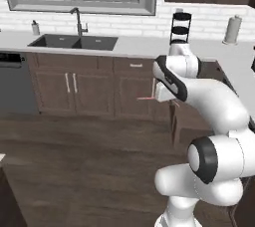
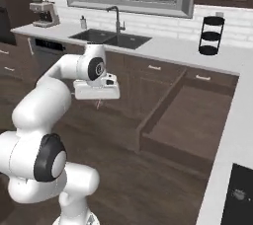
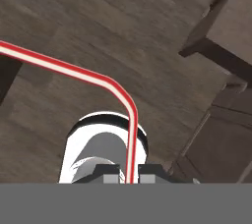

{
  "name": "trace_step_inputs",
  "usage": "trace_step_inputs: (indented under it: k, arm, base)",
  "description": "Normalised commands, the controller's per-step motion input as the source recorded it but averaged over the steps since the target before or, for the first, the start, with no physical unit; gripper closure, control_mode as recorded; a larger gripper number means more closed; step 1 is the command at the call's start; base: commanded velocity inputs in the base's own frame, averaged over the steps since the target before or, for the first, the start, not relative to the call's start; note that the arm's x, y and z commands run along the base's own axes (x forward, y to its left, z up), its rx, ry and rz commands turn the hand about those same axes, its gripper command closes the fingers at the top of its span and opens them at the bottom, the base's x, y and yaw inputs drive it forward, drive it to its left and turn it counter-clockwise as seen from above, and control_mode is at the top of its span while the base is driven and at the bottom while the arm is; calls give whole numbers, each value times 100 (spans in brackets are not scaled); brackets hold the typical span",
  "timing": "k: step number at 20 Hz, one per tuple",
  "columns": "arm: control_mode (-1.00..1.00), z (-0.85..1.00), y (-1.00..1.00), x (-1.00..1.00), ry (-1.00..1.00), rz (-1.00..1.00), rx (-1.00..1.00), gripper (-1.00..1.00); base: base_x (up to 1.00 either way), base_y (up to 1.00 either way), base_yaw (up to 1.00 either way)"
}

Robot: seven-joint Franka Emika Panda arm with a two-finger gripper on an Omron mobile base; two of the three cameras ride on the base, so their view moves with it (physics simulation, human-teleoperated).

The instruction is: Take a straw from the drawer in front and place it inside the glass cup on the dining counter.

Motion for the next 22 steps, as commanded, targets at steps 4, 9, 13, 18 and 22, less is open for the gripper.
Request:
trace_step_inputs:
  k: [4, 9, 13, 18, 22]
  arm:
    - [100, 0, 0, 0, 0, 0, 0, 100]
    - [100, 0, 0, 0, 0, 0, 0, 100]
    - [100, 0, 0, 0, 0, 0, 0, 100]
    - [100, 0, 0, 0, 0, 0, 0, 100]
    - [100, 0, 0, 0, 0, 0, 0, 100]
  base:
    - [-1, 47, 96]
    - [-3, 54, 92]
    - [-21, 59, 86]
    - [-45, 88, 61]
    - [-37, 100, 27]
